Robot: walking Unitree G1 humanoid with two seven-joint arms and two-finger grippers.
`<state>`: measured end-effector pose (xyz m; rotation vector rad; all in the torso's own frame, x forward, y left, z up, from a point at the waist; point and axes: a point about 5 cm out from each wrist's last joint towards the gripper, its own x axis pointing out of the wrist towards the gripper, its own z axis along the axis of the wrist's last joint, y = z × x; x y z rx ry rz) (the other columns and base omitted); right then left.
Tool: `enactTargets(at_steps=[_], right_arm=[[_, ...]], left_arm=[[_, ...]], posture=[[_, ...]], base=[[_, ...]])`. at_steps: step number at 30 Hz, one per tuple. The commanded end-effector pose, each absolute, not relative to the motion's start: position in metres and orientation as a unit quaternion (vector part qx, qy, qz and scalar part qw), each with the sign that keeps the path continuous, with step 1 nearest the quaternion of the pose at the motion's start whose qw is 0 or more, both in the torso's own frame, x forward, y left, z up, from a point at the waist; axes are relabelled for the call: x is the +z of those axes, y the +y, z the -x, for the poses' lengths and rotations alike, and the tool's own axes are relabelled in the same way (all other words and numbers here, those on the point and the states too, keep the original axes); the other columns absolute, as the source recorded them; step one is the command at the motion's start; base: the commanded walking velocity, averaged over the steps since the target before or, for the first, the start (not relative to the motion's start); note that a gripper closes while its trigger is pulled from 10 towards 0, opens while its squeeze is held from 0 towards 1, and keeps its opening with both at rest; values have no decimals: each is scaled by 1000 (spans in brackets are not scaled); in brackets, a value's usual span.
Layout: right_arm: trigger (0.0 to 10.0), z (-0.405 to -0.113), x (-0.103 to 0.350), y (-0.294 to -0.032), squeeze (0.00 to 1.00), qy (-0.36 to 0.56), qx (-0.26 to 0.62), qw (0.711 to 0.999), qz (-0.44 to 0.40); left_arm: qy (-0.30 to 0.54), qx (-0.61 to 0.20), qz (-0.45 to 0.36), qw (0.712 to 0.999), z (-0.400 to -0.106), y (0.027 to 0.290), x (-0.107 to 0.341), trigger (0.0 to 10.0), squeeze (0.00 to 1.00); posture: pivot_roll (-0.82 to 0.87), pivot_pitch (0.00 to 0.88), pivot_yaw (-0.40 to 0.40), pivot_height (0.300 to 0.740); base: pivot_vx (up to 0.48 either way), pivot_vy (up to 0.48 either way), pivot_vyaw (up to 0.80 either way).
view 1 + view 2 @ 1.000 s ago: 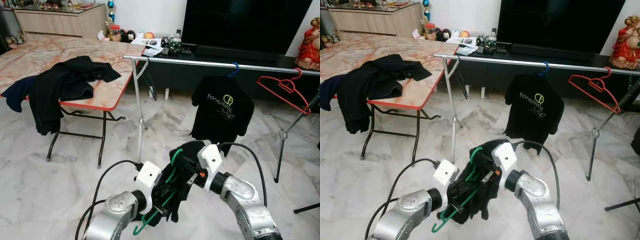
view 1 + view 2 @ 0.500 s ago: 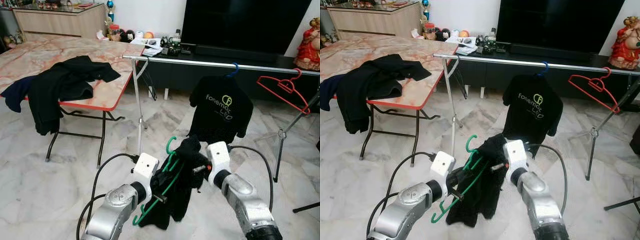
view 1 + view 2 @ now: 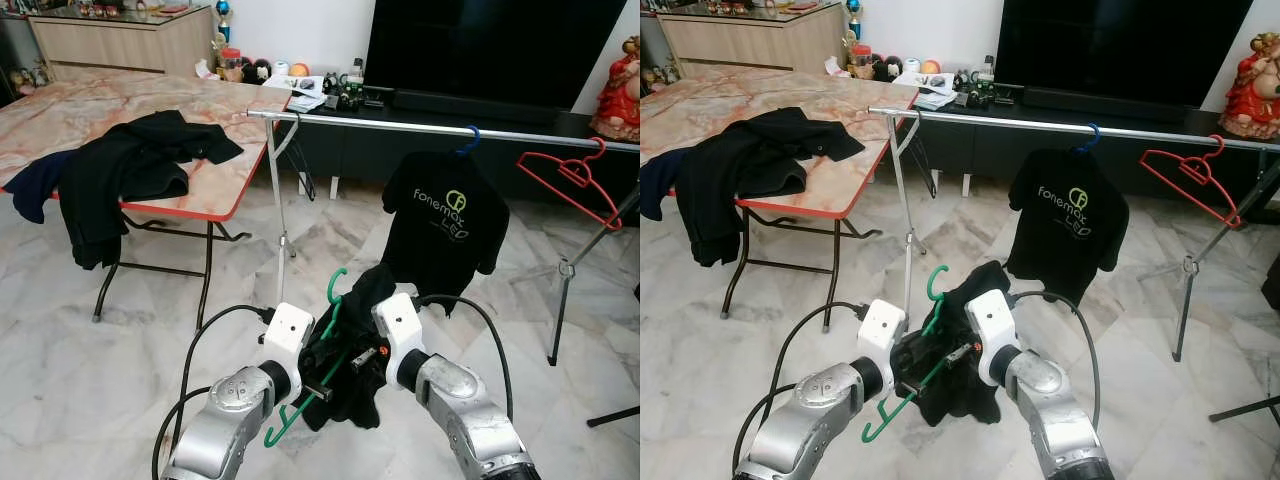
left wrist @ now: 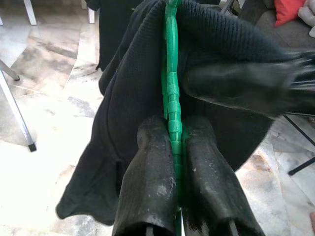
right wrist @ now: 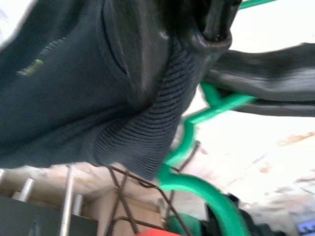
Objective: Hang hanger
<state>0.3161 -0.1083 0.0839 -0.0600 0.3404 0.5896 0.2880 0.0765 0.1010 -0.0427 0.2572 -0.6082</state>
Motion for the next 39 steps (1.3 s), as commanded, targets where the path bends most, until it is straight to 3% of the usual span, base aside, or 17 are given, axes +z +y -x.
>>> enactTargets(at_steps=[1,8,22,28,33,39], right_arm=[[10000,-327,92,-121,0,148,229,962,17],[10000,-336,119,-124,0,75,221,972,16],[10000,-321,83,-112,0,173,237,954,55],[10000,-316,92,-89,0,169,271,948,-13],[10000,-302,130,-55,0,87,373,919,-96],[10000,-316,130,-68,0,75,313,943,-91]], left_arm=[[82,-316,25,945,-291,70,117,10000,0],[76,-320,31,944,-291,68,119,10000,0],[47,-296,47,953,-298,71,127,10000,0],[28,-271,55,960,-302,75,132,10000,0],[39,-277,45,959,-300,74,127,10000,0],[52,-296,33,953,-297,69,122,10000,0]], posture=[[165,0,-69,740],[156,0,-68,740],[151,0,-69,740],[152,0,-69,740],[150,0,-68,740],[155,0,-71,740]], base=[[0,0,0],[0,0,0],[0,0,0],[0,0,0],[0,0,0],[0,0,0]])
